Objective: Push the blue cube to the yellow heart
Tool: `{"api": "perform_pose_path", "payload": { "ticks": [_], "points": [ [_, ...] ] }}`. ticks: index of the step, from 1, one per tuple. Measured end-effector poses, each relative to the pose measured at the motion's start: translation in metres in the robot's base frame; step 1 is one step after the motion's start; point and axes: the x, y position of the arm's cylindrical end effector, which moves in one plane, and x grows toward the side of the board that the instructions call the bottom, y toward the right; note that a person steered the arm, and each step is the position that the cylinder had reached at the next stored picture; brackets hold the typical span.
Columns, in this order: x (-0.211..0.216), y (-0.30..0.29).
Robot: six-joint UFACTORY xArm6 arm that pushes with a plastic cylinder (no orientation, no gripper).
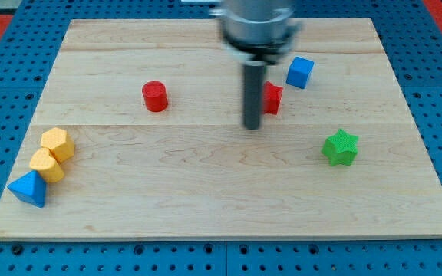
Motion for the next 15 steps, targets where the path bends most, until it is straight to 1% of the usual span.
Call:
{"api": "perform_pose_path", "payload": {
  "ticks": [1,2,3,4,5,6,9,10,11,14,15],
  "points": [
    [-0.024,0.081],
    [-0.077,0.113],
    [-0.113,0.092],
    [-0.118,0.055],
    [-0.116,0.026],
    [-0.112,0.009],
    [-0.084,-0.072],
    [-0.085,-0.108],
    [-0.085,-0.130],
    [-0.028,-0.142],
    [-0.013,-0.156]
  ]
}}
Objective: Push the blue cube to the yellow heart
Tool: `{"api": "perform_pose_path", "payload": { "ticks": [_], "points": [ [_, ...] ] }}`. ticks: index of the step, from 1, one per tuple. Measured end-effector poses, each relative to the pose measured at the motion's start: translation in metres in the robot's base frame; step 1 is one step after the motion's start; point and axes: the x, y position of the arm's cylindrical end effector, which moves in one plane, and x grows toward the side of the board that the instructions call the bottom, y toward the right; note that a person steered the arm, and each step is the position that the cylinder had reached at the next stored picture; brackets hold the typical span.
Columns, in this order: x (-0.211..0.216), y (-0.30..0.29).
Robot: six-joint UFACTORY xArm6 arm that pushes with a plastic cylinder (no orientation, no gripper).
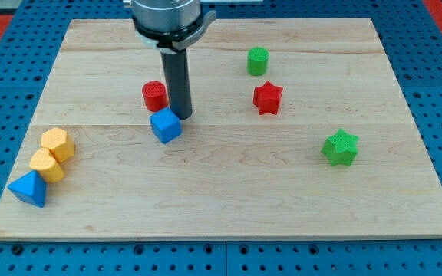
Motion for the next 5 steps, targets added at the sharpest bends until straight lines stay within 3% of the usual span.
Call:
{"api": "perform_pose_path", "payload": {
  "ticks": [5],
  "points": [
    [0.082,-0.030]
  ]
}}
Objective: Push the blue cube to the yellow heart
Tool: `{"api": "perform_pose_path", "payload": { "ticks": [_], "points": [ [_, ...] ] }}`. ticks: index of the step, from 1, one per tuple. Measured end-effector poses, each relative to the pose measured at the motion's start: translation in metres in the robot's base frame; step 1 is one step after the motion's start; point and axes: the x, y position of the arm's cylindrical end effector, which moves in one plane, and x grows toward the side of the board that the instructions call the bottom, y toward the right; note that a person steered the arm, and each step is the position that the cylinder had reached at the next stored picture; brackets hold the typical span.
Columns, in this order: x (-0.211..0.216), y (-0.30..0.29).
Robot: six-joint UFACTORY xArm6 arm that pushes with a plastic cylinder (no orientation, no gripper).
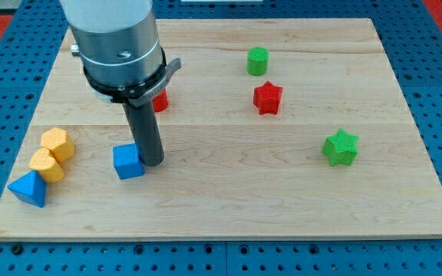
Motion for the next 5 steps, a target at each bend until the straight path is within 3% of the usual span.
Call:
{"api": "perform_pose_path", "payload": {
  "ticks": [2,4,5],
  "points": [
    [0.013,-0.038],
    [-0.024,-0.048],
    [-0.023,-0.067]
  ]
}}
